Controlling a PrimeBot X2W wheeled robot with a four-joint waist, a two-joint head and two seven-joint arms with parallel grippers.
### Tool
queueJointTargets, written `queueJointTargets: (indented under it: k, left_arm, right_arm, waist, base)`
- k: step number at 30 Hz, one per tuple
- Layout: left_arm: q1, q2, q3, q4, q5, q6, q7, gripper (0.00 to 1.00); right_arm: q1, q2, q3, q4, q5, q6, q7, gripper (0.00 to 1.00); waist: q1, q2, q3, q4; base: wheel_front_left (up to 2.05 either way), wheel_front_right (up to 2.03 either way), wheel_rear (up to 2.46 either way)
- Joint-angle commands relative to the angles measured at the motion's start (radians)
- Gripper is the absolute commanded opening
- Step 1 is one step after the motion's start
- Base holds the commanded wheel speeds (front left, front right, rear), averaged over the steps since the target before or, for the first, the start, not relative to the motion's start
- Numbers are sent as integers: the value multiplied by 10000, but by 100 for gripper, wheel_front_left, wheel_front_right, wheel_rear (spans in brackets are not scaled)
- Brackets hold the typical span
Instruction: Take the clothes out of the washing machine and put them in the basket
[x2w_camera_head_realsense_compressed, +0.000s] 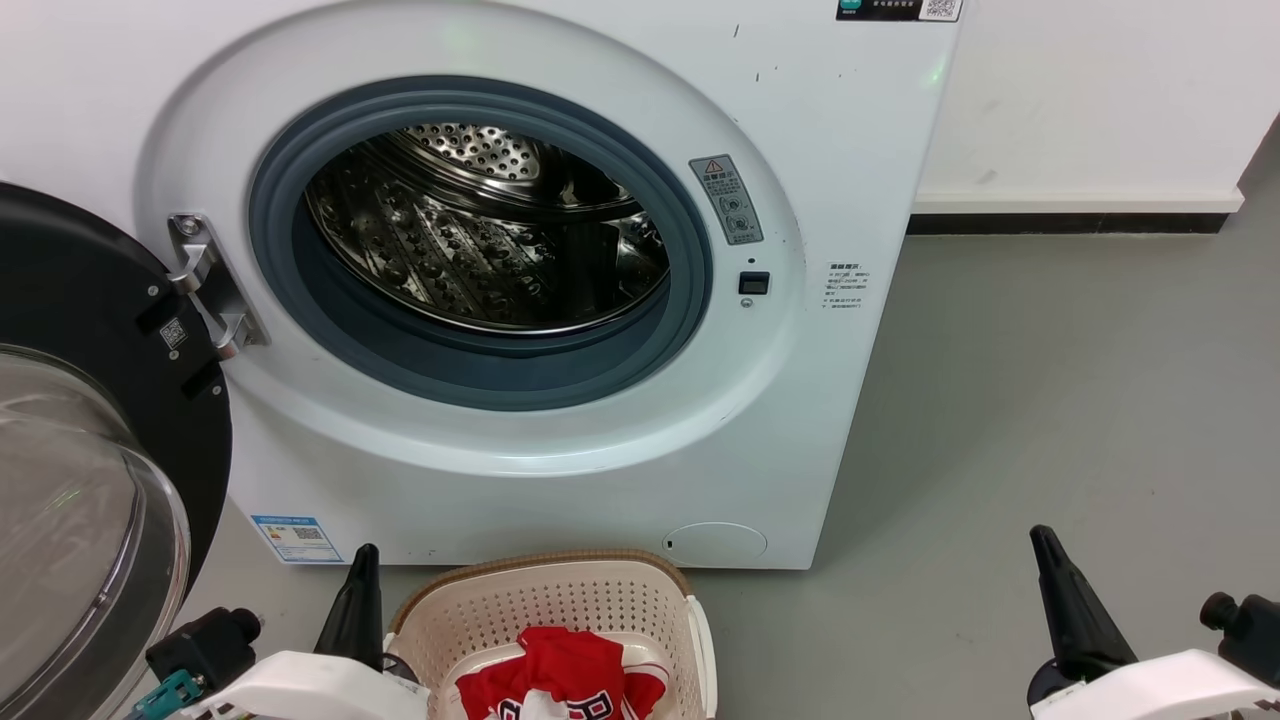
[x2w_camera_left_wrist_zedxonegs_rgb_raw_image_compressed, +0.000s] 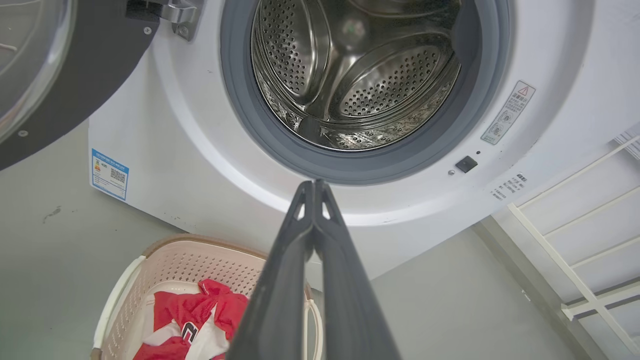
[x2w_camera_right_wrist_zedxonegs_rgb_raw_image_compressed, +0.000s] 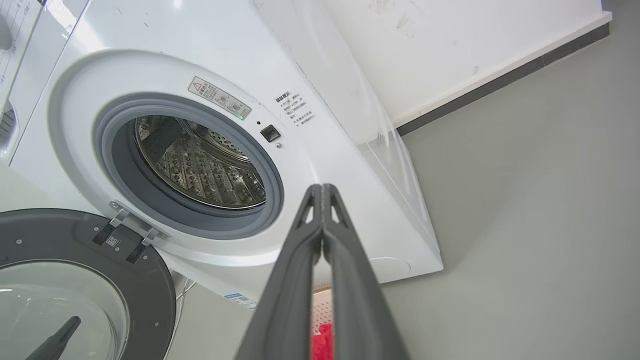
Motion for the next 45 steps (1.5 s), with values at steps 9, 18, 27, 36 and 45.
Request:
queueJointTargets:
  k: [9, 18, 27, 36, 45]
  left_arm:
    - [-459, -35, 230, 82, -1368, -200, 254, 0]
    - [-641, -90, 394, 253, -2522, -339, 478, 0]
    - [-801, -149, 544, 409, -3581, -472, 684, 0]
    - [-943, -200, 684, 553, -4556, -589, 880, 0]
    - [-1090, -247, 816, 689, -5445, -707, 1061, 0]
  right_arm:
    - [-553, -115, -42, 248, 1517, 0, 78, 0]
    - [-813, -140, -87, 561, 2751, 1, 169, 0]
    - [-1052, -153, -143, 849, 3870, 0, 254, 0]
    - [-1286, -155, -203, 1115, 4878, 0, 341, 0]
    - [-1485, -150, -270, 1367, 5826, 0, 431, 0]
  waist:
    - [0, -1, 24, -24]
    - [0, -1, 48, -50]
    - [0, -1, 73, -76]
    - [0, -1, 98, -101]
    - [0, -1, 123, -127]
  base:
    - [0, 0, 0]
    - [0, 0, 0]
    - [0, 0, 0]
    - [0, 0, 0]
    - [0, 0, 0]
